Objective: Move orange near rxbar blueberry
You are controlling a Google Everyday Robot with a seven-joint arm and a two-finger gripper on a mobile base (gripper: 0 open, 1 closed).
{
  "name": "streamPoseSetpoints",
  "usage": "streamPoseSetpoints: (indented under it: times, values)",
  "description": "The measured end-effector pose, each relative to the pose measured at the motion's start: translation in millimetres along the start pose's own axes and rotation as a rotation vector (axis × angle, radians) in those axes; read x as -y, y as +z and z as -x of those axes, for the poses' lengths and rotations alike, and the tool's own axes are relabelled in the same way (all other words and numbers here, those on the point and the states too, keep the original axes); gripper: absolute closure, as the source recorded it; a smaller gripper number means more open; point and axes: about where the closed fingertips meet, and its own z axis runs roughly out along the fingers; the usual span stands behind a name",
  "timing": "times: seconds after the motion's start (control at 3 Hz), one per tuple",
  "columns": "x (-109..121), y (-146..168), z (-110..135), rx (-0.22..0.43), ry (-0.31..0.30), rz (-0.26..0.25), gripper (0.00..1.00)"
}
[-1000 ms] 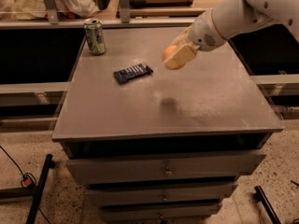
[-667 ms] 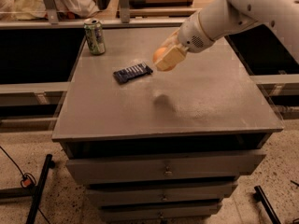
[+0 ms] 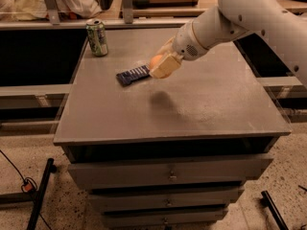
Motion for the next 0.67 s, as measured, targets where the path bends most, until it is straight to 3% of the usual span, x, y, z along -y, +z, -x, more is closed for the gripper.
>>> streamPoseSetpoints:
  times: [0.67]
  values:
    - [-7.0, 19.9, -7.1, -0.001, 0.007, 0.014, 0.36]
